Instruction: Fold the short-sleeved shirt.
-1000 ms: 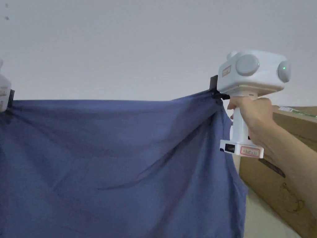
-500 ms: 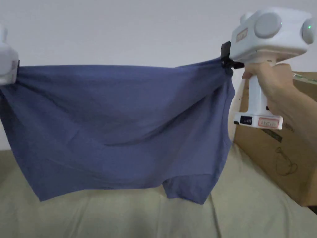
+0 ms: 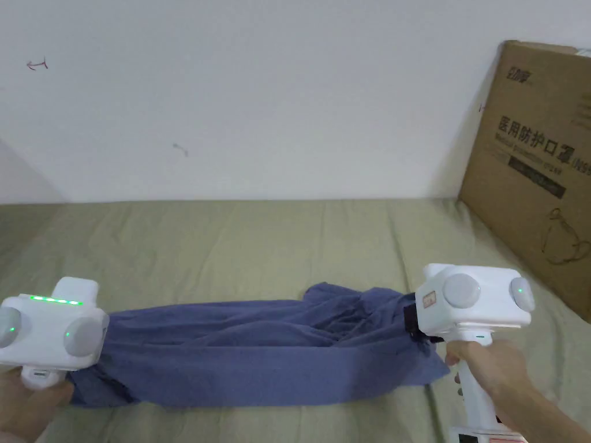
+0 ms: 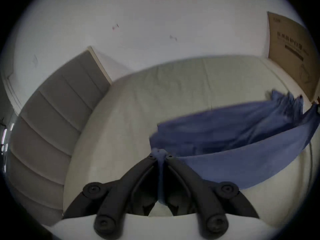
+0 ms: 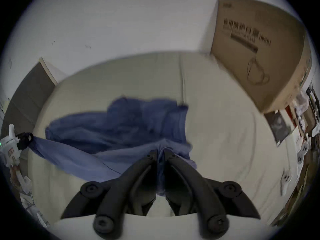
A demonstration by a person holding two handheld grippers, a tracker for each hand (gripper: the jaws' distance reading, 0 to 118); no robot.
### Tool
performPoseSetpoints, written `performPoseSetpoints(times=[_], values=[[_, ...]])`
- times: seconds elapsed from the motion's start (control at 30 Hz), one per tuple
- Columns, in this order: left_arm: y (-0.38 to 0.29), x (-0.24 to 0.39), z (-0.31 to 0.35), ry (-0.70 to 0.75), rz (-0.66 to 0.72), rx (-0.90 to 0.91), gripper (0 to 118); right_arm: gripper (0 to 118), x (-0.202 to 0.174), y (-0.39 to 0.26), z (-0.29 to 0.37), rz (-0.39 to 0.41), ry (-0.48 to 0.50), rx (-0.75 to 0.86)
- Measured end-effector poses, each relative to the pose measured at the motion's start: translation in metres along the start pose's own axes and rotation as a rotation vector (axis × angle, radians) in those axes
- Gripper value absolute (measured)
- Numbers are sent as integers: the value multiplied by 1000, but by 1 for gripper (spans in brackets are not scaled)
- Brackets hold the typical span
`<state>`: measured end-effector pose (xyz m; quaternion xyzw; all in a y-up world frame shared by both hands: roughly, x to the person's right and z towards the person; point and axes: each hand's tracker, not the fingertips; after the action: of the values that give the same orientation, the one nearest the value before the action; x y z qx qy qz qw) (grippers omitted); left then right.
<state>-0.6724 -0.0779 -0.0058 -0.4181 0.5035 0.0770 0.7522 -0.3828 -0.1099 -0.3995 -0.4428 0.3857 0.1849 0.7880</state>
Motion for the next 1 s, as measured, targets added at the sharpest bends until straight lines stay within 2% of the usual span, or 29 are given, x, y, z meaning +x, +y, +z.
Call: performPoseSetpoints(times=[0.07, 0.1, 0.2, 0.23, 0.33, 0.5, 0.63, 0.73, 1.0], values=[[6, -17, 17, -3, -12, -6, 2, 7, 8, -16, -4, -17, 10, -11], [-52, 3, -13, -10, -18, -17, 2, 7, 12, -22, -3, -21, 14, -26], [-93, -15, -6, -64, 28, -59, 2, 7, 22, -44, 10, -22, 26, -46], [-100, -15, 5, -86, 64, -51, 2, 7, 24, -52, 18, -23, 32, -44], [-129, -38, 29, -93, 53, -46, 2, 7, 29, -83, 45, -27, 62, -39], [-193, -32, 85, -104, 15, -41, 2, 7, 43, -161, 89, -5, 103, -78], [-262, -41, 133, -134, 40, -67, 2, 7, 57, -238, 119, -48, 130, -101], [-304, -51, 162, -132, 51, -79, 2, 7, 62, -285, 142, -50, 126, -113], [-379, -47, 228, -128, 52, -82, 2, 7, 80, -365, 199, -90, 156, -108]])
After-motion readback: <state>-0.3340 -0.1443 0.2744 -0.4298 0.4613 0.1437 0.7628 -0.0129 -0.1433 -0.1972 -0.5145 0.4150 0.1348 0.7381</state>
